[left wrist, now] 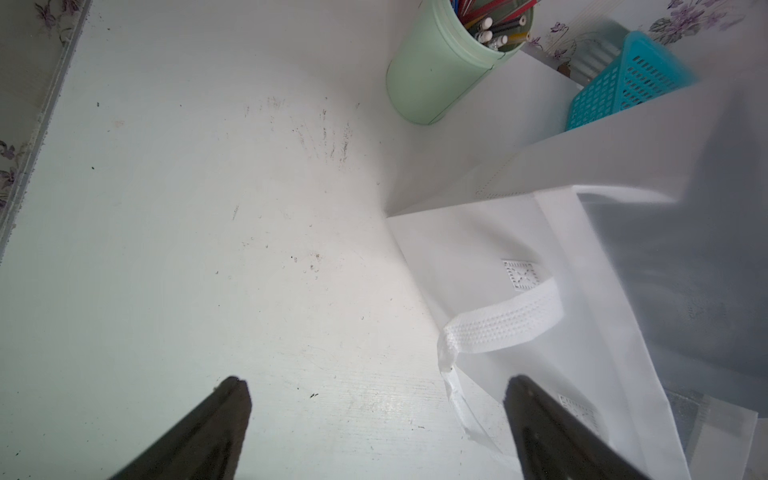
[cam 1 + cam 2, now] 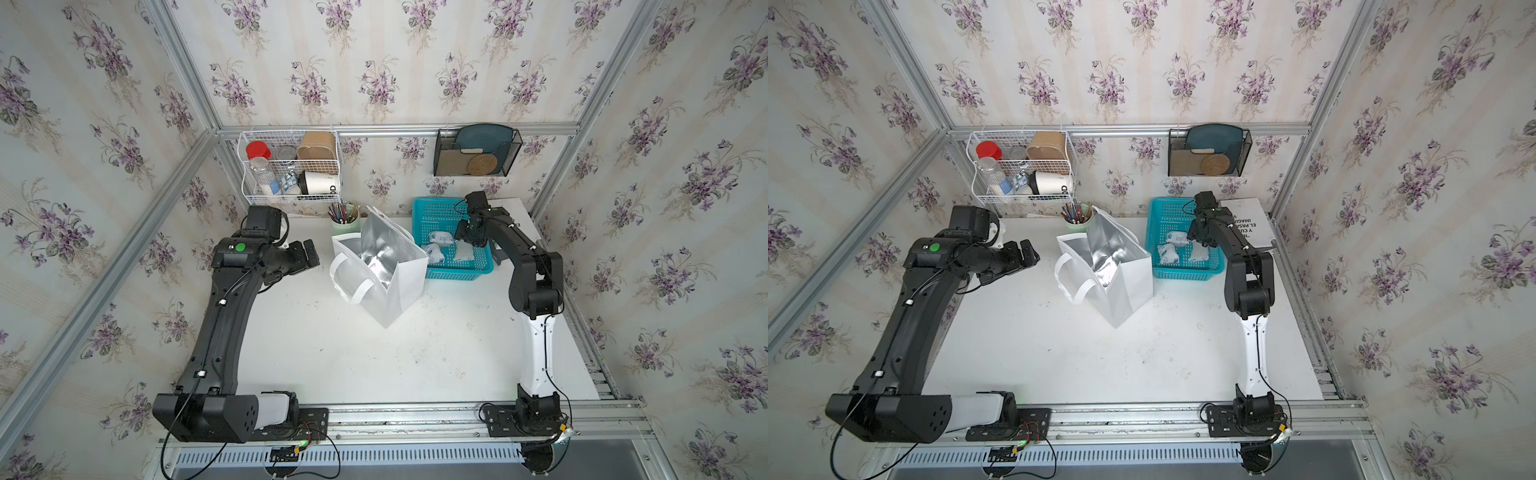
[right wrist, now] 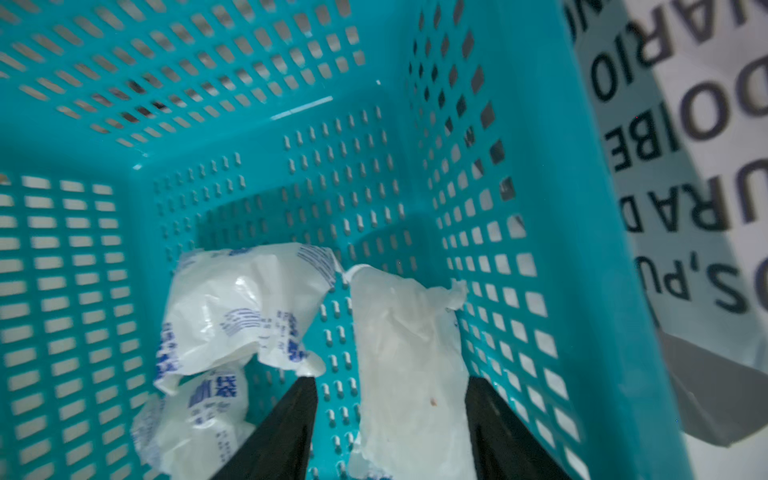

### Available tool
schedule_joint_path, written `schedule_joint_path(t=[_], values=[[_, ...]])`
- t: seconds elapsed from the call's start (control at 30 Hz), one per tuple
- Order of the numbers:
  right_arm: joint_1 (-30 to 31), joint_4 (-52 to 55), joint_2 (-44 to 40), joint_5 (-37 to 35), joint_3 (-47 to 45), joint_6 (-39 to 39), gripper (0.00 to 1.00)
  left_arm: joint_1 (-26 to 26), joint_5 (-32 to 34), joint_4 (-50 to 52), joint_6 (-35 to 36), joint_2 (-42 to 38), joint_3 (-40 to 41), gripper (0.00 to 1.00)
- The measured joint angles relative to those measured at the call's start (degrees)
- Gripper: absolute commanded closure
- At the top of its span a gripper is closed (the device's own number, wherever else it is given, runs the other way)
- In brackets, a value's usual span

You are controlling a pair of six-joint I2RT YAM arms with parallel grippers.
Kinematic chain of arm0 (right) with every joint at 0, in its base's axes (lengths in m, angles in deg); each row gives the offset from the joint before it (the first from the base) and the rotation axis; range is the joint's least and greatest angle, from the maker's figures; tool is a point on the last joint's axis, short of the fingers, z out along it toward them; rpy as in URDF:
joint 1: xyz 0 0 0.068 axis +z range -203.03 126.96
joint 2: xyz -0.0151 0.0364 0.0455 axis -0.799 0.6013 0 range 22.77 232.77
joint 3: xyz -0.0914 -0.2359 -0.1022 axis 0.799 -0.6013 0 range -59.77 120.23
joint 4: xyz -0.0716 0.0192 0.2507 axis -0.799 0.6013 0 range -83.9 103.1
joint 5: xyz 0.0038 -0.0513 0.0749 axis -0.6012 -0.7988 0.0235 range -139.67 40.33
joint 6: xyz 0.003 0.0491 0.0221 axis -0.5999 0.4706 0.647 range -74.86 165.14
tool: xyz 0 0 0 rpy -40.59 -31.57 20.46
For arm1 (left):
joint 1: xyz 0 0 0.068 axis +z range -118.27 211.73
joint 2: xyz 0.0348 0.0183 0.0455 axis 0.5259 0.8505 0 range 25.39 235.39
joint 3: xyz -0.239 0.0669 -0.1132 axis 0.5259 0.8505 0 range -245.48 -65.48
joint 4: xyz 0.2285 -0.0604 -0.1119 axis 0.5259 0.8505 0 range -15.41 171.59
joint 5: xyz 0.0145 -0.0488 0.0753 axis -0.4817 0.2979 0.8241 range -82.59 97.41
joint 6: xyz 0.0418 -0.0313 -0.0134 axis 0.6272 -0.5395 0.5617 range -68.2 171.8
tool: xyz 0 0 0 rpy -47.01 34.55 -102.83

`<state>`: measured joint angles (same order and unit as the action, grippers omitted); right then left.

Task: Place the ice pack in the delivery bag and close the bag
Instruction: Pick up the ice pack from the bin, then place the ice pack in the delivery bag.

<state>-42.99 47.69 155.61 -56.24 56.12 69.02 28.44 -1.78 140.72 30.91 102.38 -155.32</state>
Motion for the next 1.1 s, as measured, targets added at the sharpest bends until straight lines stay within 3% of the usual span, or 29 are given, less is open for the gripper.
schedule_joint_path(t=[0.13, 0.33, 0.4, 0.57, 0.67, 0.9, 1.0, 1.1], values=[[0.39, 0.94, 1.81, -0.13, -0.07, 0.07, 0.19, 0.00, -1.49, 1.01, -0.20, 1.33, -0.26, 0.00], [1.27, 1.14, 3.19, -0.46, -3.54, -0.13, 0.22, 0.00, -2.47, 1.46, -0.13, 1.86, -1.07, 0.00], [1.31, 1.01, 3.82, -1.46, -3.58, -0.68, 0.30, 0.00, -2.47, 1.68, 0.13, 1.99, -1.07, 0.00], [1.20, -1.14, 2.67, -1.73, -5.42, -0.90, 0.72, -0.09, -2.54, 2.21, 0.28, 2.01, -0.72, 0.00], [1.60, -0.59, -0.04, -1.31, -6.21, -1.62, 0.84, -0.31, -2.78, 2.23, 0.26, 2.05, -0.09, 0.02], [7.82, 2.10, -17.16, 0.24, 1.01, -3.52, 0.92, -1.36, -5.90, -0.11, -0.92, 3.04, 1.64, 0.13], [13.53, 0.44, -23.82, 0.96, 4.24, -4.57, 0.92, -1.55, -8.09, -2.56, -2.40, 3.21, 2.71, 0.23], [20.98, -1.01, -27.41, 2.27, 4.50, -6.14, 0.91, -1.92, -11.87, -6.75, -4.85, 3.50, 3.54, 0.25]])
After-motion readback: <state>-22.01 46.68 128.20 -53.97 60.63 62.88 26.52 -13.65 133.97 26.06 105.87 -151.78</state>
